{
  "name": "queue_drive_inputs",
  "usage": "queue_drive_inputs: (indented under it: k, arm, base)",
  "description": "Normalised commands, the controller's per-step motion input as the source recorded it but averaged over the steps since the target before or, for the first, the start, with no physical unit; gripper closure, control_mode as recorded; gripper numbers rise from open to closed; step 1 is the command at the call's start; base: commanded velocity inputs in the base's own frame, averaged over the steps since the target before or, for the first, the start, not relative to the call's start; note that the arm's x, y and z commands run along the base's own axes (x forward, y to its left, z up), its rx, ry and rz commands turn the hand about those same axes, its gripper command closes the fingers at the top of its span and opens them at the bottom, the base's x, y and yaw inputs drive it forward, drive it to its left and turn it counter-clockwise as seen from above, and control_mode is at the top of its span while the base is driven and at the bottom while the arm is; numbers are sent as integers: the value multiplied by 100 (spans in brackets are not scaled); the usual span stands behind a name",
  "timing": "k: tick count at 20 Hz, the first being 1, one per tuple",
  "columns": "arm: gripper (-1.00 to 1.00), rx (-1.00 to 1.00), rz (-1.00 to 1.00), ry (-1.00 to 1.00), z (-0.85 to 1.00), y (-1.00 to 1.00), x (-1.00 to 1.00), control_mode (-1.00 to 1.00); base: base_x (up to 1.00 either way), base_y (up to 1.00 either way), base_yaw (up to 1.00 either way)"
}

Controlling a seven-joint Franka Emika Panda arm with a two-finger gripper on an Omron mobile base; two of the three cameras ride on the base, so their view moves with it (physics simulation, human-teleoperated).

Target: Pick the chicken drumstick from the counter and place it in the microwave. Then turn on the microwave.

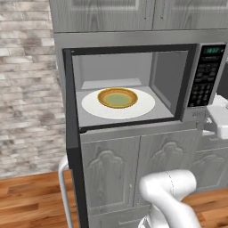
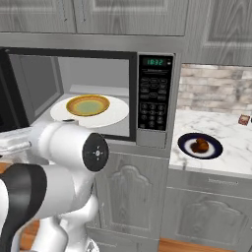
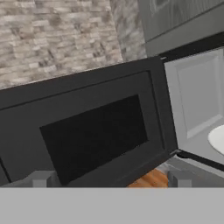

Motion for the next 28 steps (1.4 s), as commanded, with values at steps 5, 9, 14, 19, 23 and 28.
queue_drive_inputs:
  k: [5, 9, 14, 19, 23, 28]
  arm:
    - [-100, 0, -45, 0, 0, -42, -17, -100]
    - [-100, 0, -49, 0, 0, -41, -16, -100]
    - [-100, 0, -46, 0, 0, -55, -22, -100]
    - [-100, -1, -36, 0, 0, -59, -16, -100]
    - [-100, -10, -30, 0, -6, -31, -1, -100]
    - [-100, -16, -20, 0, -11, -6, 0, -100]
  base:
    - [0, 0, 0]
    - [0, 0, 0]
    - [0, 0, 0]
    - [0, 0, 0]
    - [0, 0, 0]
    - [0, 0, 0]
